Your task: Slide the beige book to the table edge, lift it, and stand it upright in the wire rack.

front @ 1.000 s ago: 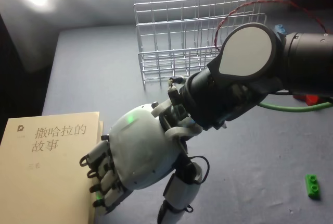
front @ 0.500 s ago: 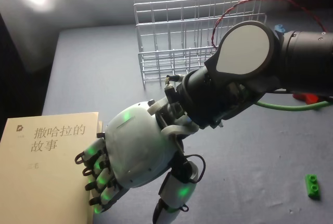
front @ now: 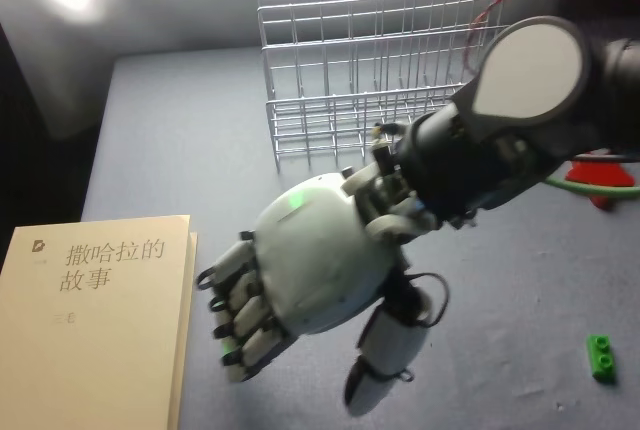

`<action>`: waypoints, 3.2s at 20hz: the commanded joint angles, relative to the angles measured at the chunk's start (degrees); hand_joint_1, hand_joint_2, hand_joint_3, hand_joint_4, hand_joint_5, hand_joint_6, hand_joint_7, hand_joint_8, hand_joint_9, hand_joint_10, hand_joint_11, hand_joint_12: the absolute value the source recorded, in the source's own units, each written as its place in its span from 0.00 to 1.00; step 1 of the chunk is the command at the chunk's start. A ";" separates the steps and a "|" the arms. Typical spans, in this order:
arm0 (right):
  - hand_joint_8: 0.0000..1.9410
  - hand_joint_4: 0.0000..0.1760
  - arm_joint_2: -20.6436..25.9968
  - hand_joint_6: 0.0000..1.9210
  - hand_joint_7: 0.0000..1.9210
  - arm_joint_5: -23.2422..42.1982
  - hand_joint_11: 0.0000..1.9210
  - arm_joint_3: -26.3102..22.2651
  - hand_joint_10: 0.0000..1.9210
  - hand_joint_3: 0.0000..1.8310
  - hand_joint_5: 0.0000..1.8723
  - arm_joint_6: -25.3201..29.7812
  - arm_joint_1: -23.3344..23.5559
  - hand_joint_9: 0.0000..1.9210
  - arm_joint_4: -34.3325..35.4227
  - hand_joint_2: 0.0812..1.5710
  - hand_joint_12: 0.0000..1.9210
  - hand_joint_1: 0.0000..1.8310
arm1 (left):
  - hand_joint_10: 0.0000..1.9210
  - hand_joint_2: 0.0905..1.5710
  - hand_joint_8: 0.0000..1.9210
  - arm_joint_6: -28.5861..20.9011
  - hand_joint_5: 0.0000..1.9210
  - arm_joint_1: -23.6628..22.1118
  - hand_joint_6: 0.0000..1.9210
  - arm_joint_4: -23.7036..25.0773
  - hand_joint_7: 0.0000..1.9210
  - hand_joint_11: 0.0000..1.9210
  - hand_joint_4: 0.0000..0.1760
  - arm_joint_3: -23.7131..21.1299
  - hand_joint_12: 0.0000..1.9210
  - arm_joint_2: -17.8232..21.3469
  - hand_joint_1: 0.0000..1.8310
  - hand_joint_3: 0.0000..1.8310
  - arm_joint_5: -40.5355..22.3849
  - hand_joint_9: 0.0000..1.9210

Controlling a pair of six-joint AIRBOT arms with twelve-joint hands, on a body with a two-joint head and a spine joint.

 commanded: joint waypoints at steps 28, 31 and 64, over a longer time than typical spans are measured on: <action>0.00 0.00 27.31 0.00 0.18 10.04 0.00 -7.55 0.00 0.00 0.17 2.69 8.39 0.17 3.30 0.72 0.43 0.11 | 0.00 0.62 0.00 -8.34 0.07 4.13 0.00 7.64 0.07 0.00 0.00 -2.55 0.19 -5.66 0.32 0.00 -16.27 0.06; 0.00 0.00 28.70 0.00 0.18 12.85 0.00 -7.40 0.00 0.00 0.18 2.37 8.69 0.17 3.31 0.72 0.44 0.11 | 0.00 0.61 0.00 -8.34 0.08 4.57 0.00 7.51 0.08 0.00 0.00 -1.85 0.22 -7.10 0.34 0.00 -16.82 0.07; 0.00 0.00 31.29 0.00 0.17 17.03 0.00 -7.02 0.00 0.00 0.17 -0.49 9.02 0.17 7.73 0.72 0.45 0.12 | 0.72 0.74 0.71 -7.12 0.43 4.93 0.58 7.55 0.40 0.40 0.00 -2.47 0.64 -8.34 0.74 0.00 -17.42 0.41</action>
